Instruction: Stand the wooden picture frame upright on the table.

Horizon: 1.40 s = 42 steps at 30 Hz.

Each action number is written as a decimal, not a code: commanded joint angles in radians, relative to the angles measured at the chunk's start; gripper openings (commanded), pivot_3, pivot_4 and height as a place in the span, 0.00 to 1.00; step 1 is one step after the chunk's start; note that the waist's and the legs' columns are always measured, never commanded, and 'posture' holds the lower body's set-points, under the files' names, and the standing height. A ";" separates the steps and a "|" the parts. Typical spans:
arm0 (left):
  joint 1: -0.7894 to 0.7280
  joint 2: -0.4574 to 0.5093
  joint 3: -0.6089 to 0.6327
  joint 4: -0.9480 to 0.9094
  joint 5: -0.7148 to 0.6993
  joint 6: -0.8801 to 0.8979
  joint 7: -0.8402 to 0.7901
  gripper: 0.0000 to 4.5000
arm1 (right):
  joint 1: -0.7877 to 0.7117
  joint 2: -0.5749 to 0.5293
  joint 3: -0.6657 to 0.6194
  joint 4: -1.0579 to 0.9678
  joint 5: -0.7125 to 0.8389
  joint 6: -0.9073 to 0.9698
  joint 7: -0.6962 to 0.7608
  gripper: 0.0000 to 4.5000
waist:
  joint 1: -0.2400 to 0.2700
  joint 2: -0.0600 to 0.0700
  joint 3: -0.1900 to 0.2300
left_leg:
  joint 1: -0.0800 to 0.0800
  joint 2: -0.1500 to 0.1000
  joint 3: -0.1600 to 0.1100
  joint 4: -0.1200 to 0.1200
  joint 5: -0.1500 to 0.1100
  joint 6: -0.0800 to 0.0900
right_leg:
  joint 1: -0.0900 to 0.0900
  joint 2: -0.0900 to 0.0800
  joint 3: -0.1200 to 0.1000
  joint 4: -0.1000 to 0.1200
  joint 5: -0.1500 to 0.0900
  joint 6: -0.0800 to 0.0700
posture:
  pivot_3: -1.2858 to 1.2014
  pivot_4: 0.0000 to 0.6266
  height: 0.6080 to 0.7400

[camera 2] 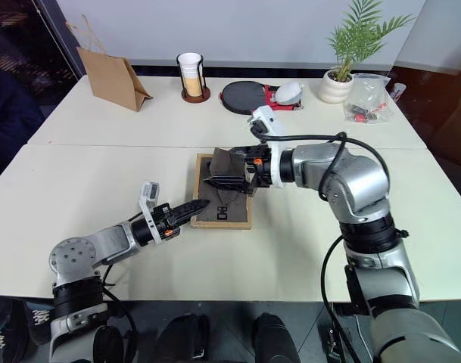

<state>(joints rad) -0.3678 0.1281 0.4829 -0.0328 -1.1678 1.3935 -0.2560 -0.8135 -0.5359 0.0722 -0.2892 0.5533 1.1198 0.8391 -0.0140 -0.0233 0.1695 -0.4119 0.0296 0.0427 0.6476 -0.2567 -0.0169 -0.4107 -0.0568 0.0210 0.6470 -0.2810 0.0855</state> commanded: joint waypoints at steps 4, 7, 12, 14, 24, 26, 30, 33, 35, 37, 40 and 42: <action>-0.017 0.018 -0.006 -0.013 -0.056 -0.026 -0.001 0.23 | 0.017 -0.116 -0.019 -0.019 -0.056 -0.133 0.008 0.99 | -0.001 0.000 0.000 | 0.000 0.000 0.000 0.000 0.000 0.000 | 0.000 0.000 0.000 0.000 0.000 0.000 | 0.52 0.24 1.00; -0.012 0.029 -0.009 -0.032 -0.089 -0.011 0.003 0.23 | 0.058 -0.251 0.039 0.059 -0.263 -0.488 0.044 0.99 | 0.004 0.000 0.000 | 0.000 -0.001 0.000 0.000 0.000 0.000 | 0.000 -0.001 0.000 -0.001 0.000 0.000 | 0.52 0.24 1.00; -0.013 0.041 -0.005 -0.041 -0.189 0.000 0.051 0.23 | 0.090 -0.352 0.141 0.374 -0.643 -1.241 -0.078 0.99 | -0.003 0.000 0.000 | 0.000 -0.002 0.003 0.001 0.000 0.001 | 0.001 -0.001 0.001 -0.002 0.000 0.000 | 0.52 0.24 1.00; -0.011 0.048 -0.009 -0.036 -0.230 0.000 0.073 0.23 | 0.080 -0.354 0.193 0.509 -0.801 -1.545 -0.200 0.99 | -0.006 0.000 0.000 | 0.001 -0.002 0.005 0.001 0.000 0.001 | 0.001 0.000 0.002 -0.002 0.000 0.001 | 0.52 0.24 1.00; 0.012 0.101 -0.074 -0.037 -0.371 -0.038 0.156 0.23 | -0.088 -0.262 0.353 0.870 -1.401 -2.129 -0.875 0.99 | -0.004 0.000 0.001 | 0.003 0.002 0.005 0.001 0.007 -0.011 | 0.000 0.008 0.005 0.002 0.000 0.001 | 0.52 0.24 1.00; 0.017 0.112 -0.085 -0.038 -0.396 -0.050 0.171 0.23 | -0.119 -0.241 0.379 0.894 -1.479 -2.149 -0.969 0.99 | -0.004 0.000 0.001 | 0.003 0.002 0.005 0.001 0.007 -0.012 | 0.000 0.008 0.005 0.002 0.000 0.001 | 0.52 0.24 1.00; 0.035 0.131 -0.112 -0.048 -0.441 -0.080 0.197 0.23 | -0.178 -0.201 0.440 0.952 -1.600 -2.161 -1.114 0.99 | -0.004 0.000 0.001 | 0.003 0.002 0.004 0.001 0.007 -0.012 | 0.000 0.008 0.005 0.002 0.000 0.000 | 0.52 0.24 1.00; 0.050 0.141 -0.136 -0.060 -0.472 -0.111 0.215 0.23 | -0.211 -0.176 0.480 0.990 -1.660 -2.153 -1.198 0.99 | -0.003 0.000 0.001 | 0.003 0.002 0.004 0.001 0.008 -0.012 | 0.000 0.008 0.005 0.002 0.000 0.000 | 0.52 0.24 1.00; 0.059 0.146 -0.151 -0.070 -0.488 -0.129 0.226 0.23 | -0.232 -0.162 0.503 1.022 -1.680 -2.149 -1.229 0.99 | -0.003 0.000 0.001 | 0.003 0.002 0.004 0.001 0.008 -0.012 | 0.000 0.008 0.005 0.002 0.000 0.000 | 0.52 0.24 1.00; 0.070 0.151 -0.166 -0.081 -0.503 -0.148 0.234 0.23 | -0.251 -0.153 0.523 1.052 -1.696 -2.147 -1.256 0.89 | -0.003 0.000 0.001 | 0.003 0.002 0.004 0.001 0.008 -0.012 | 0.001 0.008 0.005 0.002 0.000 0.000 | 0.52 0.24 1.00; 0.086 0.163 -0.186 -0.094 -0.522 -0.173 0.241 0.23 | -0.276 -0.146 0.544 1.086 -1.707 -2.147 -1.288 0.64 | -0.002 0.000 0.001 | 0.003 0.002 0.004 0.002 0.008 -0.012 | 0.001 0.008 0.005 0.002 0.000 0.000 | 0.52 0.24 1.00; 0.096 0.173 -0.199 -0.102 -0.534 -0.191 0.244 0.23 | -0.289 -0.145 0.555 1.101 -1.709 -2.151 -1.301 0.43 | -0.003 0.000 0.001 | 0.003 0.002 0.004 0.002 0.008 -0.012 | 0.001 0.008 0.005 0.002 0.000 0.000 | 0.52 0.24 1.00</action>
<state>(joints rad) -0.2710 0.2858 0.3011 -0.0882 -1.6736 1.2164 -0.0154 -1.0574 -0.6810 0.6324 0.8103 -1.1616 -1.0299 -0.4459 -0.0169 -0.0237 0.1701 -0.4086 0.0316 0.0468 0.6492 -0.2492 -0.0293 -0.4096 -0.0492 0.0257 0.6495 -0.2809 0.0860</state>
